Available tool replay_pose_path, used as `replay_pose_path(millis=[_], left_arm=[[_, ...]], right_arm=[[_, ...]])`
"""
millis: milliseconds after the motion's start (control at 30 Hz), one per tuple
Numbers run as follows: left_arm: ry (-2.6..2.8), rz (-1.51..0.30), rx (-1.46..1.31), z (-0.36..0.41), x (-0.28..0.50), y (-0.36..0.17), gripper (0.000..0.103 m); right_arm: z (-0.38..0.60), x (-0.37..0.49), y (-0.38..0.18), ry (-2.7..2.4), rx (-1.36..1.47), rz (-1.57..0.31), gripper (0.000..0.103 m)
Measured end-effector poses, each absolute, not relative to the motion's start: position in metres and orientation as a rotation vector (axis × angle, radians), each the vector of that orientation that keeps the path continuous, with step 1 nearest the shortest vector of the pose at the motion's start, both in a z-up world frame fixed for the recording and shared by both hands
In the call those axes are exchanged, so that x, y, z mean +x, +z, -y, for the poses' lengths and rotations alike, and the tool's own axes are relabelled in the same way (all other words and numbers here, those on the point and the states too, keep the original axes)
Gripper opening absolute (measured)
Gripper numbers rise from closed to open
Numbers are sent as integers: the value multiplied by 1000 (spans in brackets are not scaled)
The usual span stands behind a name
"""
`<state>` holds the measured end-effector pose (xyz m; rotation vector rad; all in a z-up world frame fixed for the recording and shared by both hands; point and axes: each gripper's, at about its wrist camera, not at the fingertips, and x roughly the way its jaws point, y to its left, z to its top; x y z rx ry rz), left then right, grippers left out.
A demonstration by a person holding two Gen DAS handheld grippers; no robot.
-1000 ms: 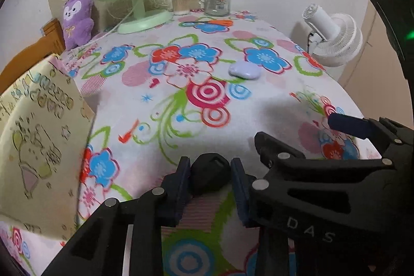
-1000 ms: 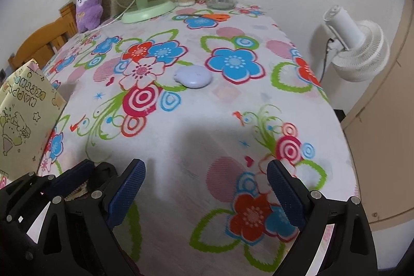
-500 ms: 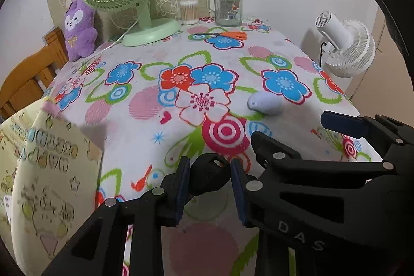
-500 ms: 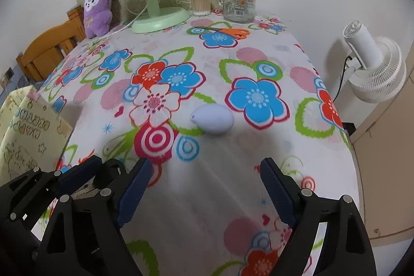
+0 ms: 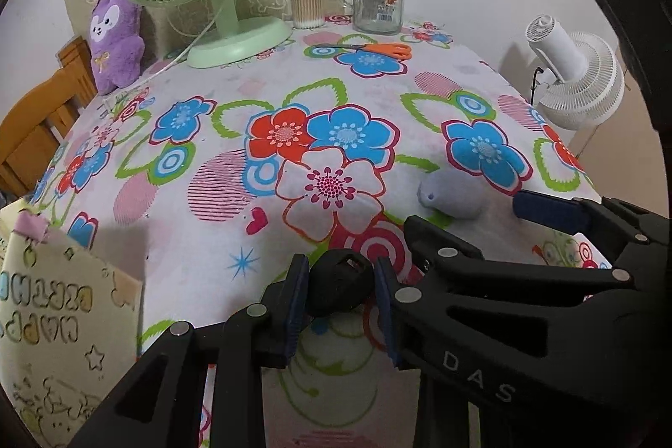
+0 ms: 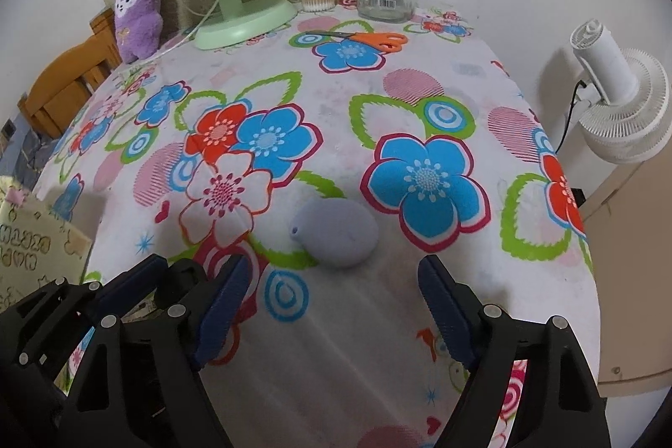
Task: Organize rigid objects
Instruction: 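Grasp the grey-blue egg-shaped object with the right tool while the left tool holds the key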
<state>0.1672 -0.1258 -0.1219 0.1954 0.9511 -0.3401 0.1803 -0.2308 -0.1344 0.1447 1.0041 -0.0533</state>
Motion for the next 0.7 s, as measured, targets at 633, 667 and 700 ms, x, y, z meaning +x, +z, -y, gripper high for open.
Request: replay_pose_path(millis=[633, 667, 700], left_arm=[[-349, -939, 184, 125, 172, -125, 32], [-348, -940, 183, 125, 172, -125, 32], [-349, -940, 184, 125, 171, -125, 32]], right_arm=[[223, 188, -134, -45, 100, -949, 50], [223, 188, -134, -44, 100, -948, 50], [223, 186, -134, -43, 99, -946, 50]])
